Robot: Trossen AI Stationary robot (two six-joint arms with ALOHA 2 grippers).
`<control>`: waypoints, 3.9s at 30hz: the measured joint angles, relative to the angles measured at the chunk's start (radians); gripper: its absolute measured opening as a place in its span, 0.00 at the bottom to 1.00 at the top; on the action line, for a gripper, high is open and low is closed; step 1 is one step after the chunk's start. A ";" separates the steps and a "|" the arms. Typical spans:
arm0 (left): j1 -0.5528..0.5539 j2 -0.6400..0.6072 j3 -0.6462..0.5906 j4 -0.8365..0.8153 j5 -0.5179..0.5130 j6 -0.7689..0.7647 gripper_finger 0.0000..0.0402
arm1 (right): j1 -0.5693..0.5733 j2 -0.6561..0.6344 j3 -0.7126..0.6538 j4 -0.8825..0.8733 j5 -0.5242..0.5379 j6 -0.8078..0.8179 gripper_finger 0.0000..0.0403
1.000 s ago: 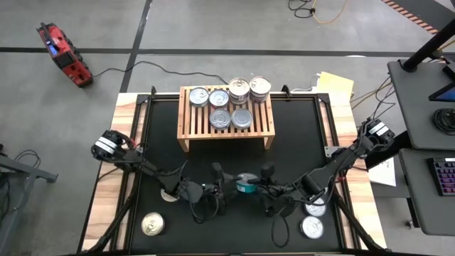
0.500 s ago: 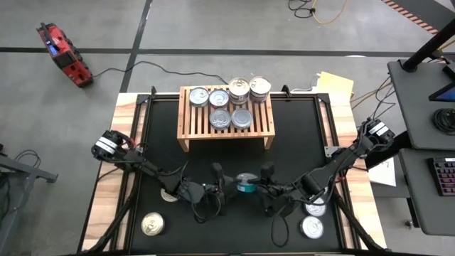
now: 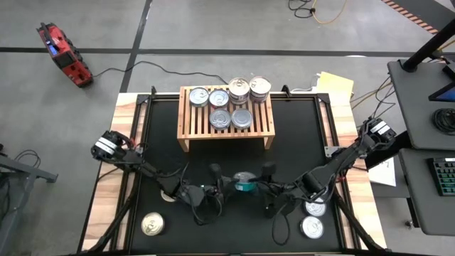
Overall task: Stack canned seafood by type on shelf
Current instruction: Put the light green tuna can on the shelf aligned with the other green tuna can
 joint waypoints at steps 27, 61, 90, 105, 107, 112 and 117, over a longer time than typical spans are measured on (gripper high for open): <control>-0.096 -0.536 -0.002 -0.710 -0.159 0.043 0.30 | 0.002 -0.068 -0.001 -0.093 -0.005 0.035 0.48; 0.187 -0.755 -0.077 -1.207 -0.278 -0.050 0.30 | -0.007 -0.067 -0.001 -0.088 0.003 0.021 0.43; 0.351 -0.686 -0.077 -1.131 -0.160 -0.012 0.30 | -0.012 -0.067 -0.001 -0.089 0.003 -0.003 0.36; 0.358 -0.683 -0.077 -1.131 -0.155 -0.068 0.52 | -0.012 -0.067 -0.001 -0.089 0.003 -0.005 0.37; 0.358 -0.683 -0.077 -1.131 -0.153 -0.075 0.53 | -0.012 -0.067 -0.001 -0.089 0.003 -0.002 0.37; 0.357 -0.683 -0.077 -1.129 -0.129 -0.124 0.53 | -0.012 -0.067 -0.001 -0.089 0.003 -0.003 0.35; 0.357 -0.683 -0.077 -1.129 -0.099 -0.146 0.54 | -0.012 -0.067 -0.001 -0.089 0.003 -0.002 0.33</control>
